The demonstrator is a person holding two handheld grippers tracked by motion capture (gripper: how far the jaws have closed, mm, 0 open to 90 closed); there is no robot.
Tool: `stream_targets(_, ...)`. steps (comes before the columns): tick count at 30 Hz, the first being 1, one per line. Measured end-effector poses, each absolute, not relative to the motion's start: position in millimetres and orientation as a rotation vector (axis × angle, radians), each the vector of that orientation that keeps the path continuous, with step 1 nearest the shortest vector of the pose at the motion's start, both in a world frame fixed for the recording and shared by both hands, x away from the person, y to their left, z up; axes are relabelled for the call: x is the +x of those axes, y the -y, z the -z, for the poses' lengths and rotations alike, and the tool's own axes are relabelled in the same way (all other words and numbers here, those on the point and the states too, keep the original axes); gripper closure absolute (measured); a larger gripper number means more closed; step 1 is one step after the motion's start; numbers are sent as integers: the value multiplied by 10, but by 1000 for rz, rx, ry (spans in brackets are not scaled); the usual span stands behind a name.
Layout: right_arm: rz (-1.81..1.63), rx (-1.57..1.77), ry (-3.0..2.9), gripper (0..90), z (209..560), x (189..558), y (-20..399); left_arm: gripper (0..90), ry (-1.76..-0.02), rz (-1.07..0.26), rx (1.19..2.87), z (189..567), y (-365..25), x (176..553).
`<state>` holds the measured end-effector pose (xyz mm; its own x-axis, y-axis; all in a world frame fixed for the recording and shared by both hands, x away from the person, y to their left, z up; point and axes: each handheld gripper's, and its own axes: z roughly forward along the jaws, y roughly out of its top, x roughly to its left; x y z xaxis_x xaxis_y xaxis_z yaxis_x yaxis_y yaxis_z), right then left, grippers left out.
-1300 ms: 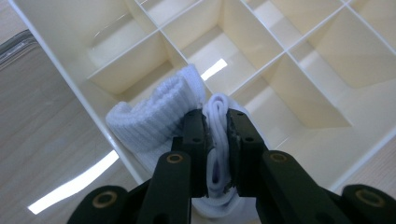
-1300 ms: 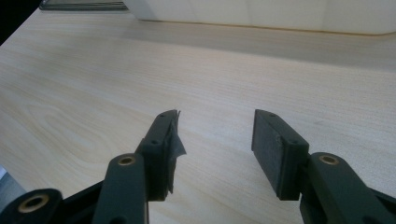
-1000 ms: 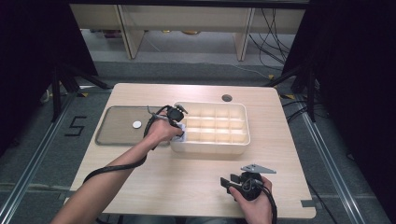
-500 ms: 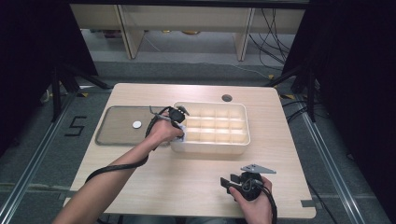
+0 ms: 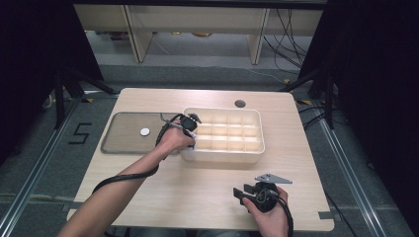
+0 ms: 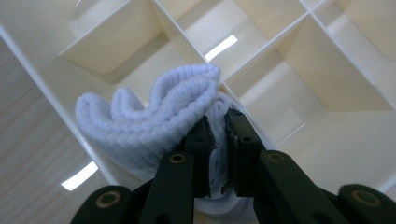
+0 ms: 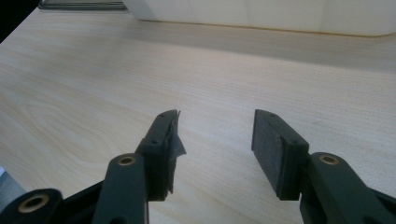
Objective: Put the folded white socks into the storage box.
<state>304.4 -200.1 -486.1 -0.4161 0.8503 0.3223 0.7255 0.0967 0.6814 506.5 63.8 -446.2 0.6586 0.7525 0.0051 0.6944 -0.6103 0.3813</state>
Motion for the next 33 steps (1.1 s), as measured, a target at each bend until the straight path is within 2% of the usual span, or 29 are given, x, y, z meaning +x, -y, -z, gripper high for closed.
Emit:
stream_targets(3,-1229,1596,-2194,516,4868,3055,2001,789,-1153,-186,2489,4461,-684,5076)
stream_targets(9,-1210,1599,-2191,515,4862,3059,1999,751,-1147,-173,2443,4453,-716,5059)
stream_targets(22,-1248,1648,-2173,510,4841,3046,2002,510,-1057,-172,2374,4316,-788,4938)
stream_targets(33,-1234,1615,-2171,510,4830,3067,2062,471,-1000,-238,2279,4070,-945,4821)
